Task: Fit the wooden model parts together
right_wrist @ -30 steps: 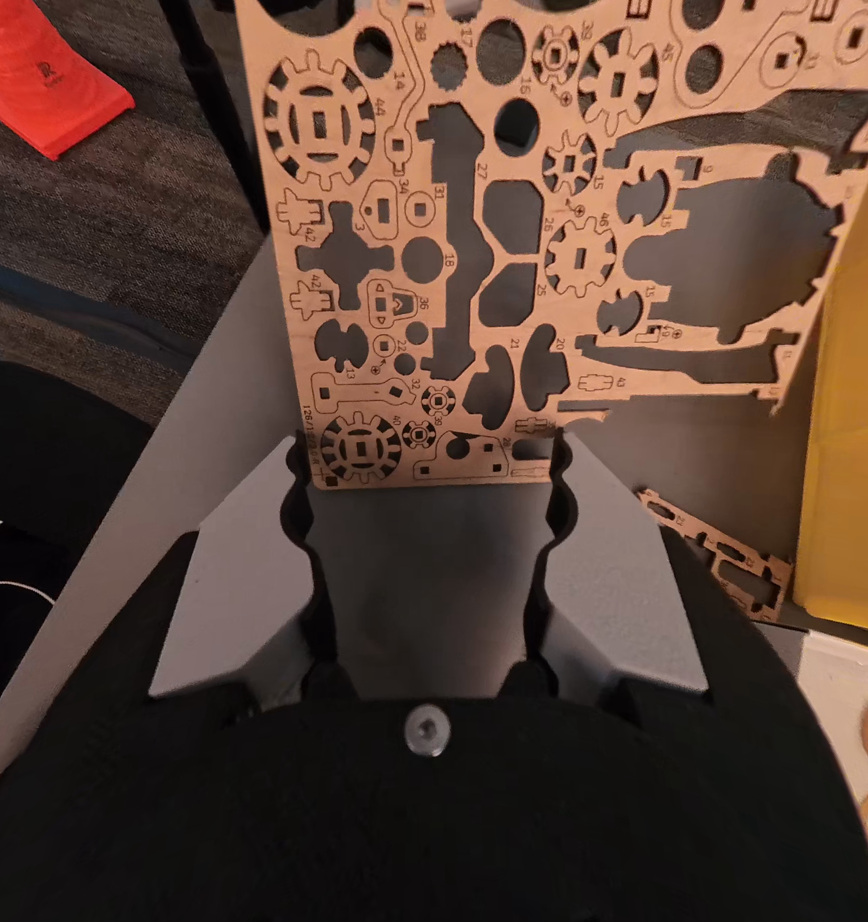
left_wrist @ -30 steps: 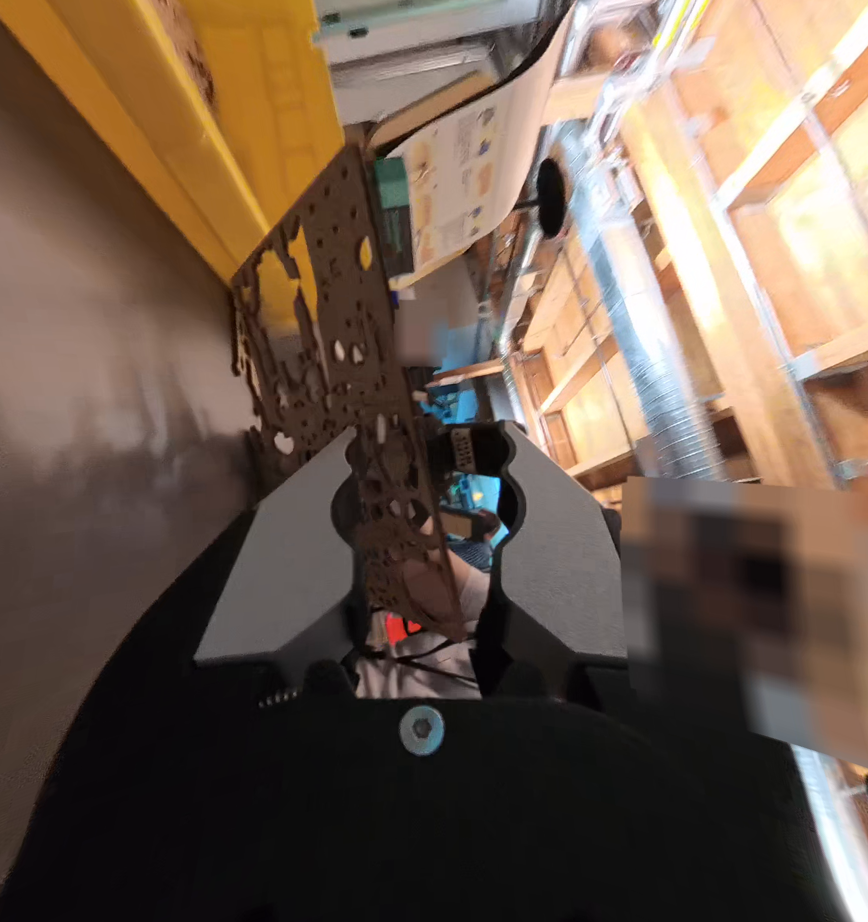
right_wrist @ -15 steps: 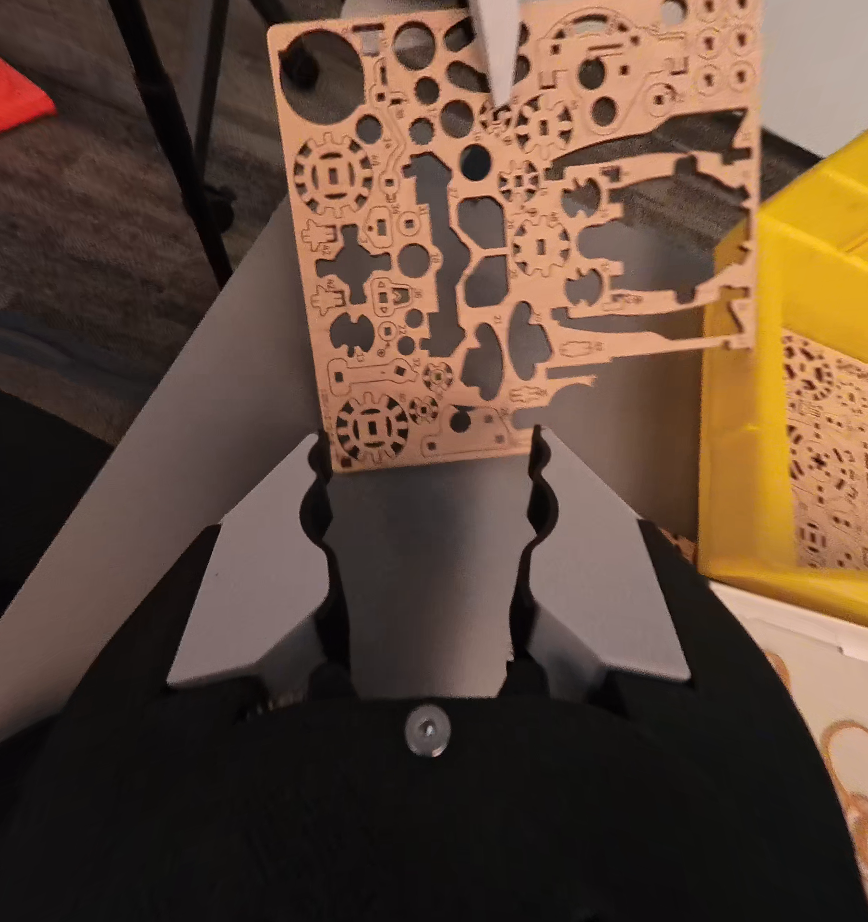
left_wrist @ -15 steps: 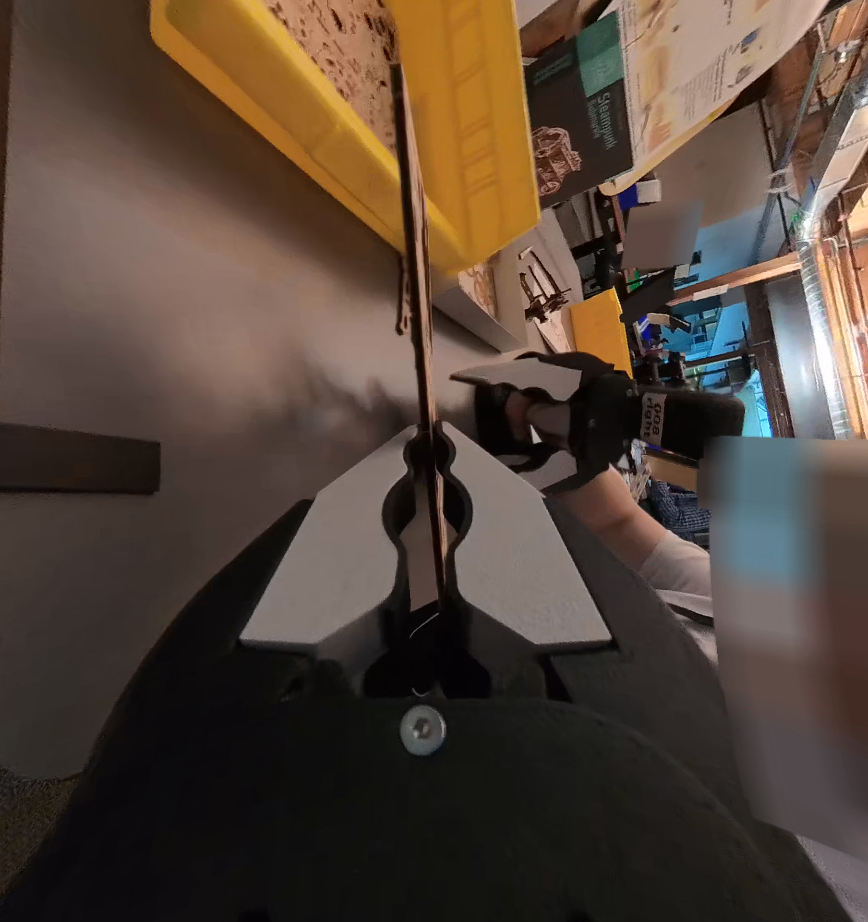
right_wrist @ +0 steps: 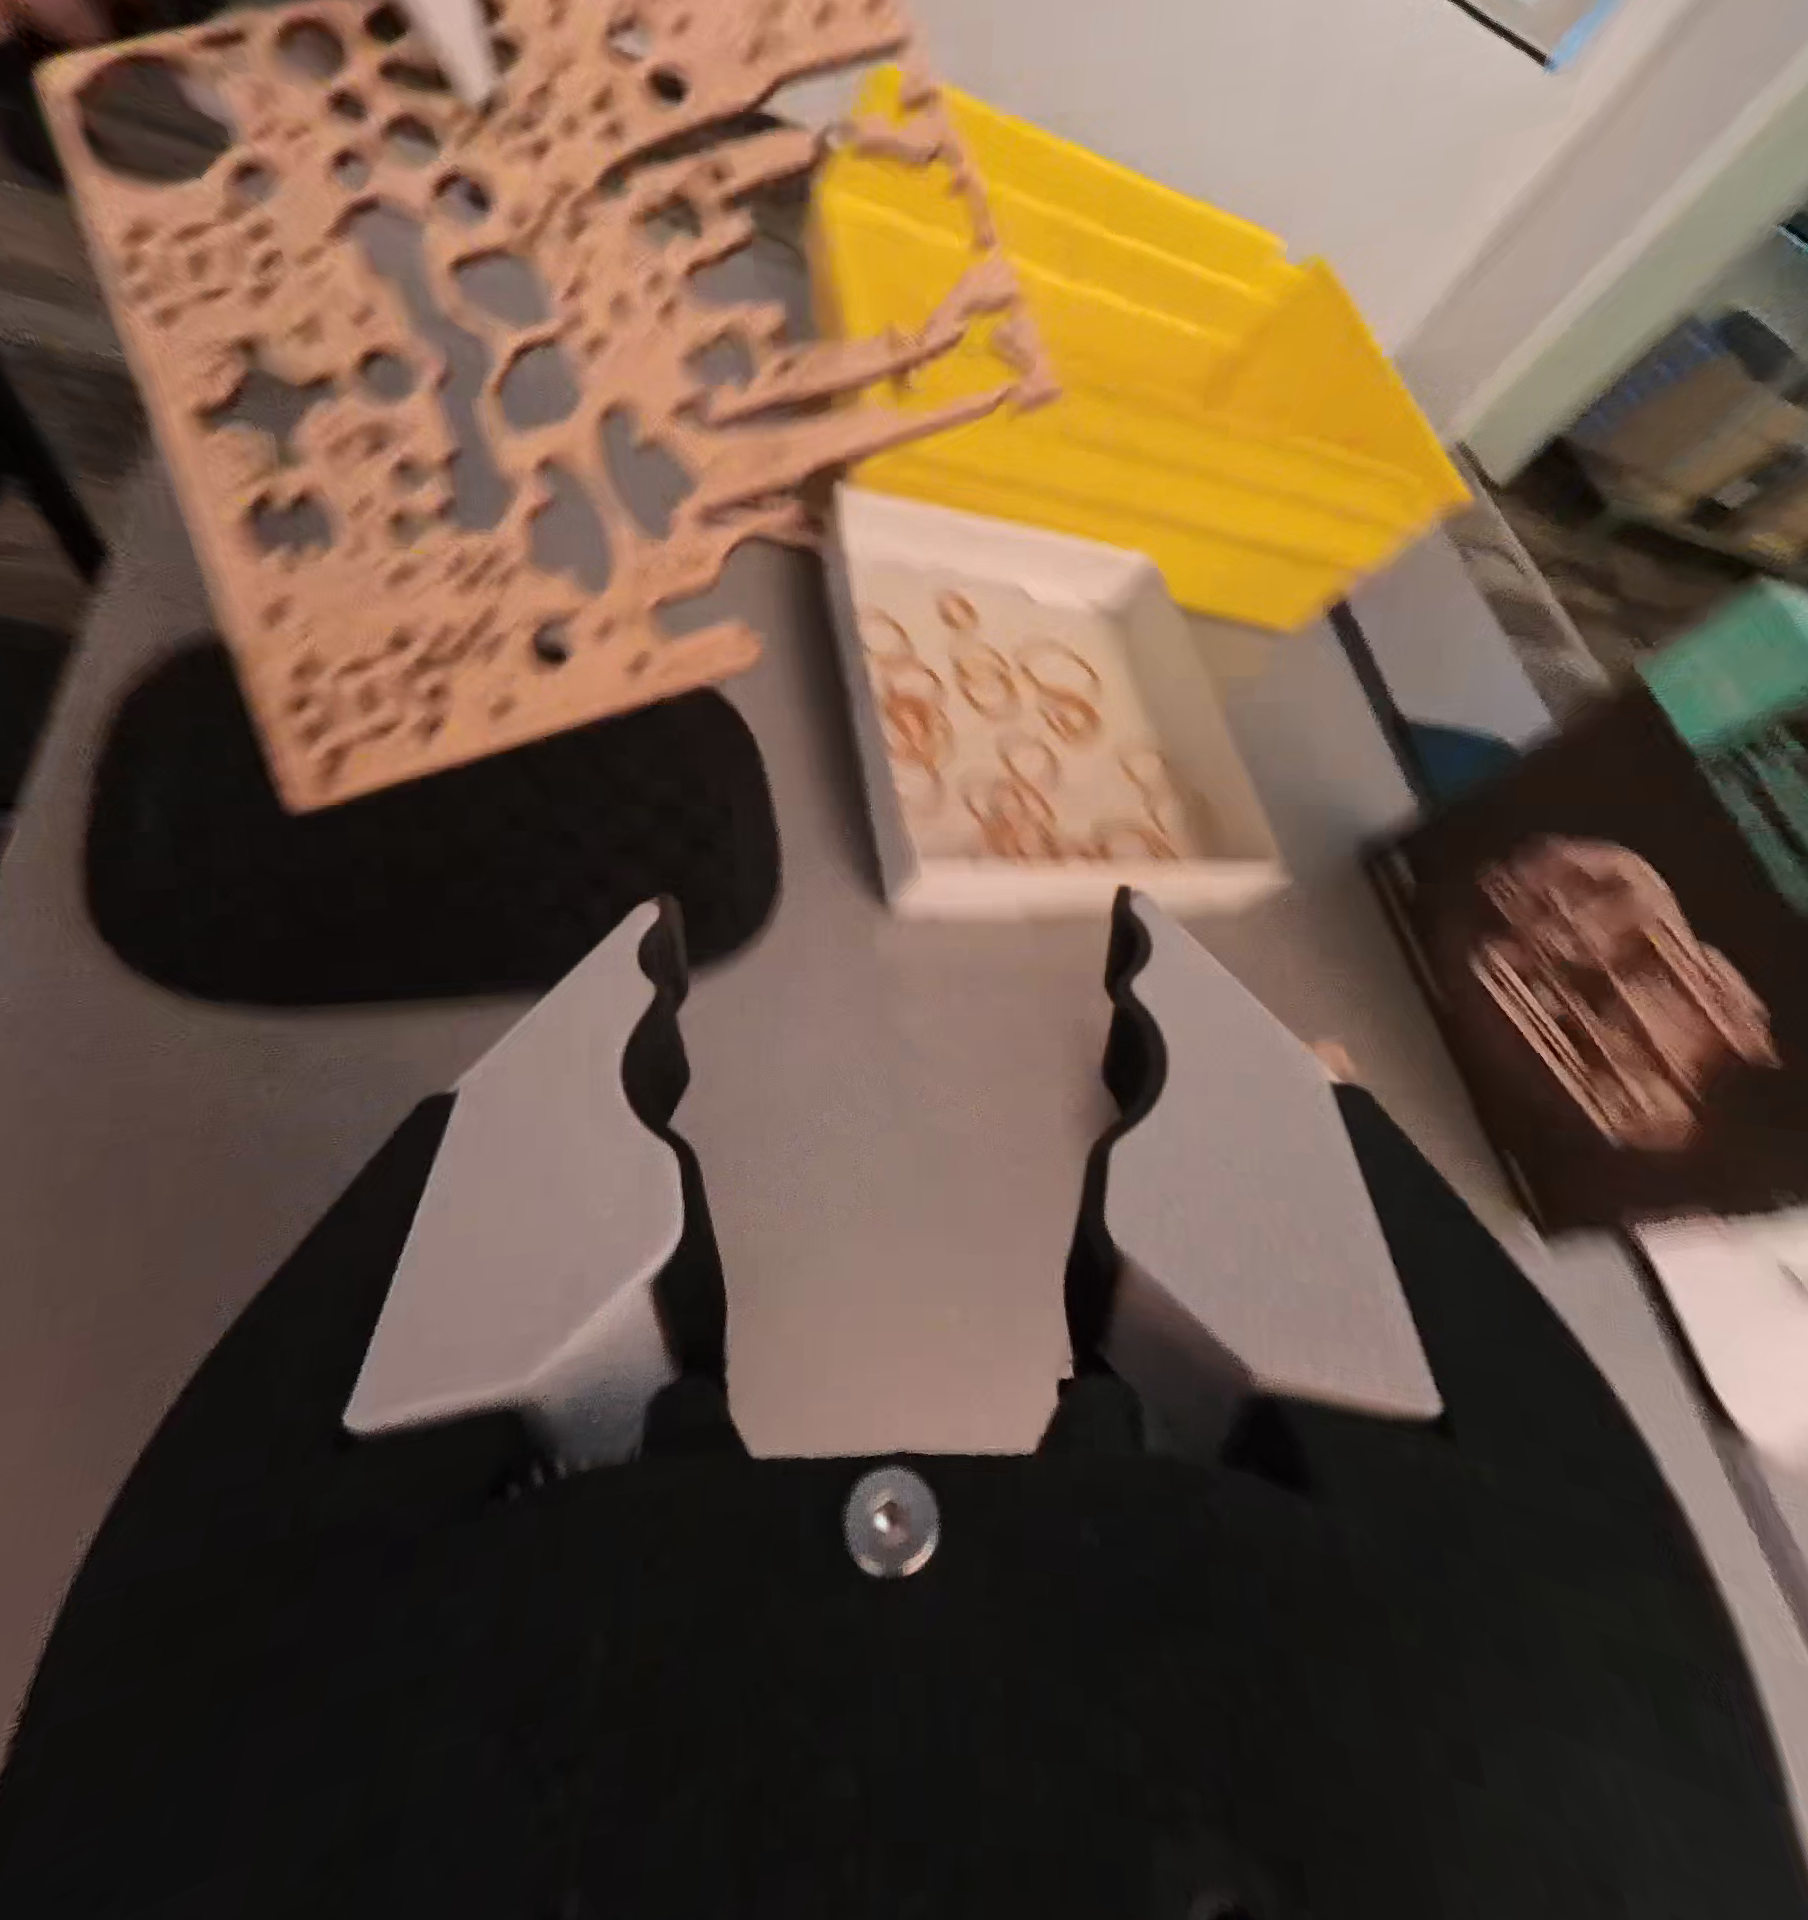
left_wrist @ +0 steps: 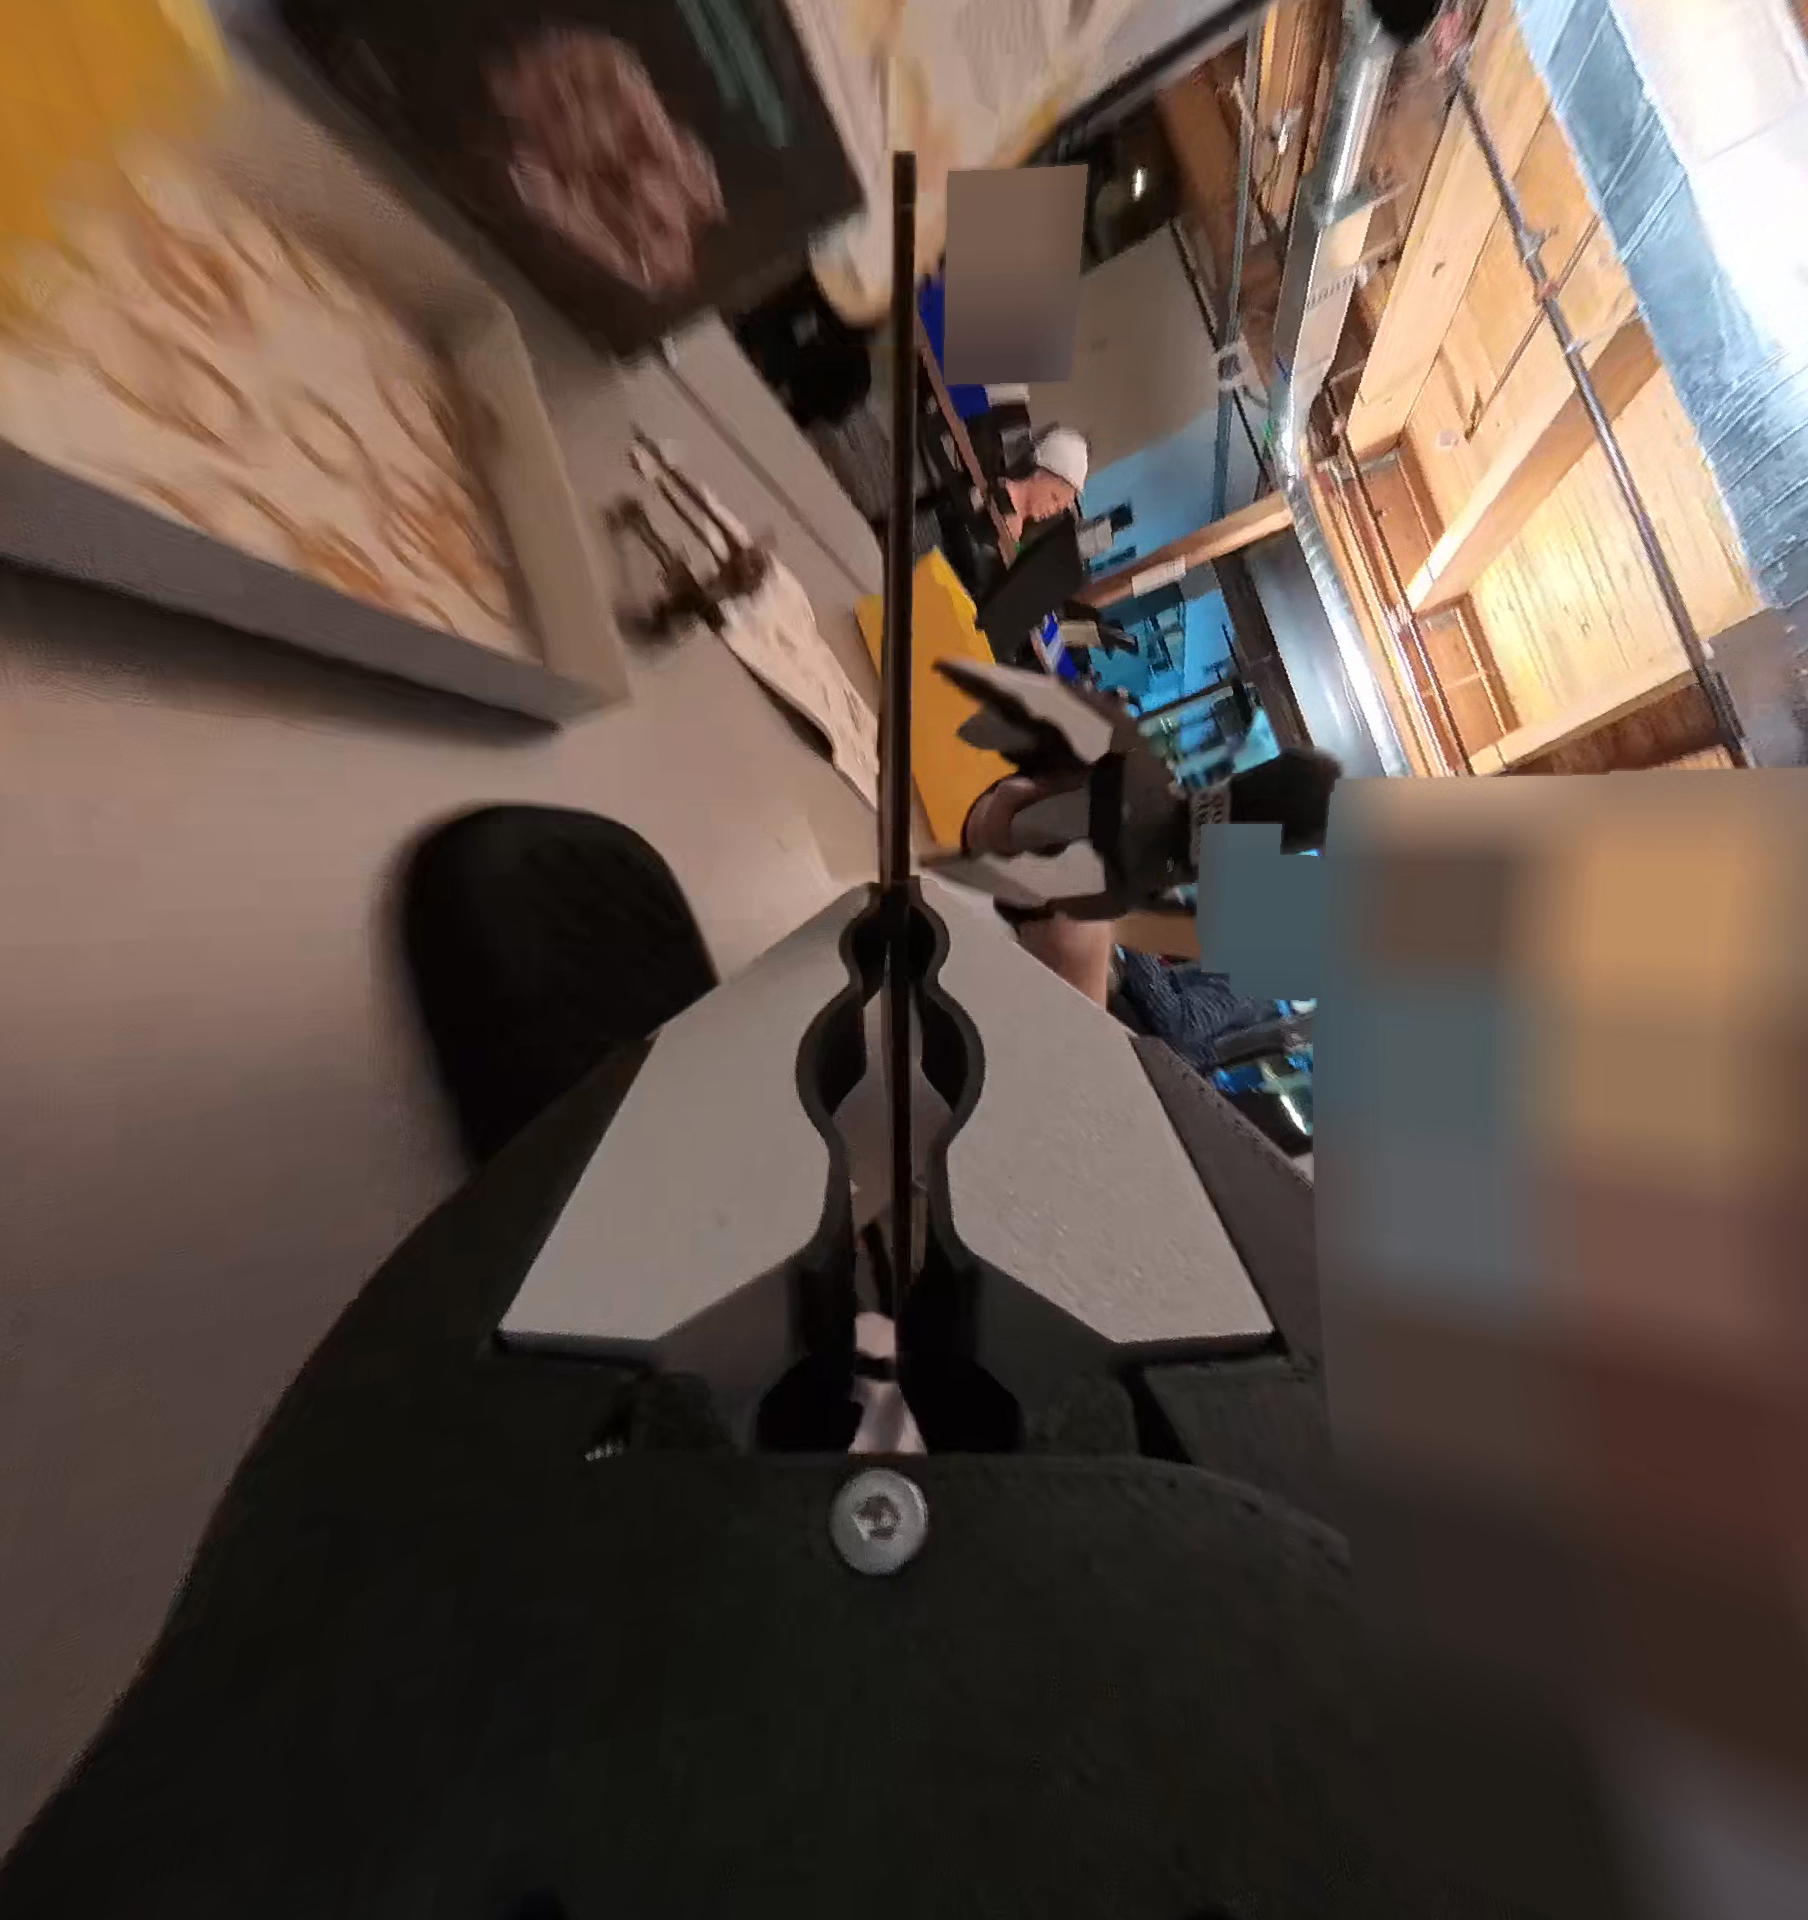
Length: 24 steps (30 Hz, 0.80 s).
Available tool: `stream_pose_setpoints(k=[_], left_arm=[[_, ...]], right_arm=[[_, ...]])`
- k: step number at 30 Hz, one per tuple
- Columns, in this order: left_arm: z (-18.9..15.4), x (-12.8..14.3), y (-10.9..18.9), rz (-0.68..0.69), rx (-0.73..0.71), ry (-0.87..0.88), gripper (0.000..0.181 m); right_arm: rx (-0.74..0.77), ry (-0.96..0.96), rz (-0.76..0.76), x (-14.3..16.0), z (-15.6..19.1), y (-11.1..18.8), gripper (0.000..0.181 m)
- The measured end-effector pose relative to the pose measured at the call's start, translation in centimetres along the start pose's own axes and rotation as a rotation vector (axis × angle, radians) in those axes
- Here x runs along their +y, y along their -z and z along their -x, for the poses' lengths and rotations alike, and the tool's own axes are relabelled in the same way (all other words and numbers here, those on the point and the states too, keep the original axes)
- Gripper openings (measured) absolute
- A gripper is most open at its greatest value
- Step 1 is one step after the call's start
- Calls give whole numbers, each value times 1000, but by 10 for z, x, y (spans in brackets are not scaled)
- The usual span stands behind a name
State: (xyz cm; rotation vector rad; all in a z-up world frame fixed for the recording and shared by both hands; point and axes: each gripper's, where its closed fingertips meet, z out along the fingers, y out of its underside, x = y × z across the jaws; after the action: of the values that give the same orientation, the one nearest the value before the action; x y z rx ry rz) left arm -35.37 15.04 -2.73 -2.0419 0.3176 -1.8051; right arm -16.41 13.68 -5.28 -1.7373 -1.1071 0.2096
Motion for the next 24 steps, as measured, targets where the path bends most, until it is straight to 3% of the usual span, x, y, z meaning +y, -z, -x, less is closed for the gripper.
stream_pose_setpoints(k=[1,3,6,9,12,18,21,24], left_arm=[[-4,19,-34,51,23,40,1],[-13,53,-93,136,83,163,0],[-11,89,-162,223,58,304,0],[7,115,-211,306,-83,252,0],[17,125,-247,339,-128,275,0],[47,124,-270,335,-204,306,3],[62,129,-266,369,-280,322,28],[63,126,-260,379,-319,312,33]], right_arm=[[43,-14,32,16,-11,23,81],[106,-45,82,45,-29,64,84],[169,-74,99,80,-49,107,84],[176,-107,104,118,-60,126,84],[160,-121,104,152,-63,130,83],[121,-39,141,188,-46,136,84],[109,-20,123,191,-37,141,84],[80,-47,104,190,-31,143,83]])
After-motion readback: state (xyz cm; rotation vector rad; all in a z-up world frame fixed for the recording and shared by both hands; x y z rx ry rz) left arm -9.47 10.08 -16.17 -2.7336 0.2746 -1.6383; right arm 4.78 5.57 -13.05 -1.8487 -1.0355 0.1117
